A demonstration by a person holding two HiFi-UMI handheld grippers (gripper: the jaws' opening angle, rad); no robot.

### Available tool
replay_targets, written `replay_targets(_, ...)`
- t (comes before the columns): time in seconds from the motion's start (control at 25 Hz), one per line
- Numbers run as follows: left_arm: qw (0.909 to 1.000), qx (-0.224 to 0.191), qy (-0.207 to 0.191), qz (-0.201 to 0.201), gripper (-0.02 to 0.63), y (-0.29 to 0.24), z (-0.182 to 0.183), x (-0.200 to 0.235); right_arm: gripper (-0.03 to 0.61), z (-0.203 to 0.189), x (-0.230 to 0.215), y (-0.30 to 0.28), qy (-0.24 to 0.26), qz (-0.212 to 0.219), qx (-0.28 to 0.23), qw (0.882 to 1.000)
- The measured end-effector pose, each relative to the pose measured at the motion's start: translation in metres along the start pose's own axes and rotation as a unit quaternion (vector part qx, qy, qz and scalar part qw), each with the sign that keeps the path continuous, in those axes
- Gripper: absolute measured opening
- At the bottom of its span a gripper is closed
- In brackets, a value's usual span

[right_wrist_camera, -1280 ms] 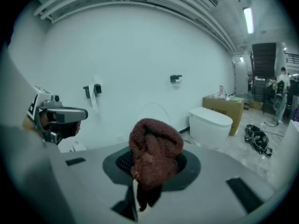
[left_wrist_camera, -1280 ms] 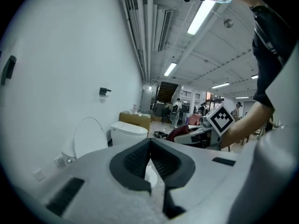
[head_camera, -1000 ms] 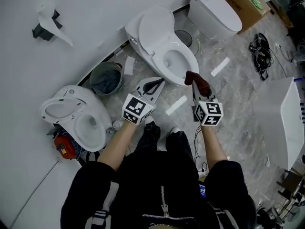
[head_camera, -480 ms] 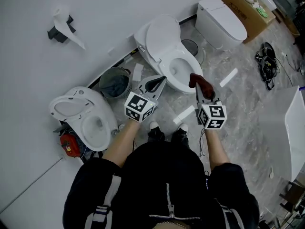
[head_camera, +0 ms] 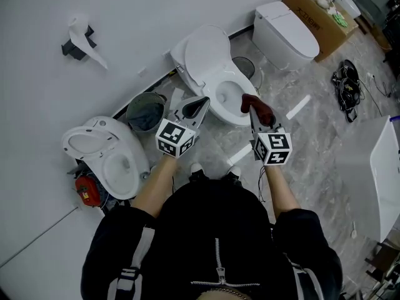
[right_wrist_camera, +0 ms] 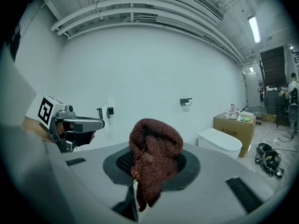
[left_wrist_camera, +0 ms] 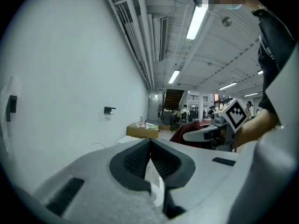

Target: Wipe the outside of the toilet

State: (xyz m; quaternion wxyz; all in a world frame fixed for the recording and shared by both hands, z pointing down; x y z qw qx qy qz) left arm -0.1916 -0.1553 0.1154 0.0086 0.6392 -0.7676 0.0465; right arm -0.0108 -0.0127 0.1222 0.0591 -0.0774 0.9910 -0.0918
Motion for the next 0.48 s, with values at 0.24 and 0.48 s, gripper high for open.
replay_targets(0.24, 0.9999, 0.000, 0.000, 0.011, 0.003, -0.008, 0.002, -0.004, 0.087, 0.003, -0.010, -0.003, 0.003, 0.014, 0.005, 1.000)
replay_targets(0.48, 0.9998, 0.001, 0.003, 0.022, 0.005, -0.012, 0.000, -0.003, 0.087, 0.003, -0.017, -0.007, 0.002, 0.024, 0.004, 1.000)
Point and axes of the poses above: the fingertips, and each gripper's own axes: y backward along the fingers, x to its left, z out of its top, the point moved 7 cm from there along y, backward along the fingers, and after that the axes turned 6 degrees about -x, right-handed, at the moved point
